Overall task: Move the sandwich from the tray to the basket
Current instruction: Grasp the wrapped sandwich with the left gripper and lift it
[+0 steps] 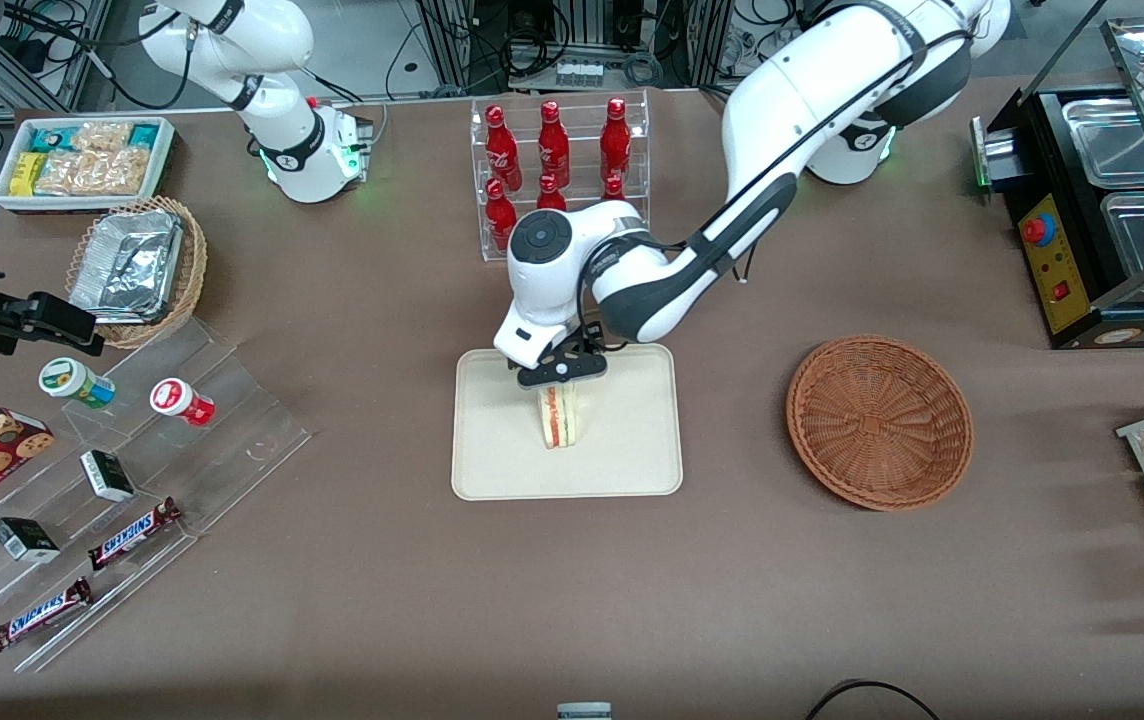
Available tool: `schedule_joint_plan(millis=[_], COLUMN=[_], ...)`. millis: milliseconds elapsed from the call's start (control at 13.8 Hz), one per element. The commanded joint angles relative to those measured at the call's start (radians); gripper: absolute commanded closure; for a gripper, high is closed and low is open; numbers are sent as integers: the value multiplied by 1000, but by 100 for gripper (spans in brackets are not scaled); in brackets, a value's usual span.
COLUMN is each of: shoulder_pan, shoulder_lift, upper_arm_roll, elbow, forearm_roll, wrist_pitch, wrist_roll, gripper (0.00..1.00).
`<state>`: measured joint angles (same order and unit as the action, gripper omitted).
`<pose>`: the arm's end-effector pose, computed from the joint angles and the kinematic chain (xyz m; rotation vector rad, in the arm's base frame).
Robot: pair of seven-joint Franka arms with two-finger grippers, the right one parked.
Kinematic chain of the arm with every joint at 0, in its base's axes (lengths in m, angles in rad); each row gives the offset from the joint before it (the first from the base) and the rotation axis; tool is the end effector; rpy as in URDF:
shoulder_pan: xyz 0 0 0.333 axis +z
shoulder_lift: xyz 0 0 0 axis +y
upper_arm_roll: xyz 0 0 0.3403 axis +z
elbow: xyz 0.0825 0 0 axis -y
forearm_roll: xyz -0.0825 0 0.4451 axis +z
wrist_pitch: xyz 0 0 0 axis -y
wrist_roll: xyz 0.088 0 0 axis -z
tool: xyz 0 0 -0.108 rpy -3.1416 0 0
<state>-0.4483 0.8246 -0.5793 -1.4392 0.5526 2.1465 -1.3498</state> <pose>0.4996 -0.6138 0.2386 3.1174 0.2808 0.0930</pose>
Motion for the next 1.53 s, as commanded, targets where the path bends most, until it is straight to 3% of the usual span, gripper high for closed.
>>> schedule_joint_plan(millis=[0, 73, 145, 218, 291, 364, 436, 655, 945, 1309, 1455], shoulder_pan=[-46, -46, -46, -44, -41, -40, -40, -23, 61, 233, 337], shoulder_lift=[28, 40, 42, 41, 41, 41, 36, -5, -154, -337, -378], upper_arm_roll=[52, 52, 52, 52, 52, 52, 52, 50, 49, 49, 50], elbow=[36, 39, 39, 39, 42, 54, 60, 65, 60, 54, 36], forearm_roll=[26, 27, 27, 27, 27, 27, 26, 12, -68, -169, -256], wrist_pitch=[30, 36, 36, 36, 36, 36, 35, 10, -150, -405, -425], wrist_roll=[-25, -25, -26, -26, -25, -25, -25, -28, -80, -132, -140], gripper=[2, 7, 30, 59, 81, 93, 100, 100, 100, 100, 100])
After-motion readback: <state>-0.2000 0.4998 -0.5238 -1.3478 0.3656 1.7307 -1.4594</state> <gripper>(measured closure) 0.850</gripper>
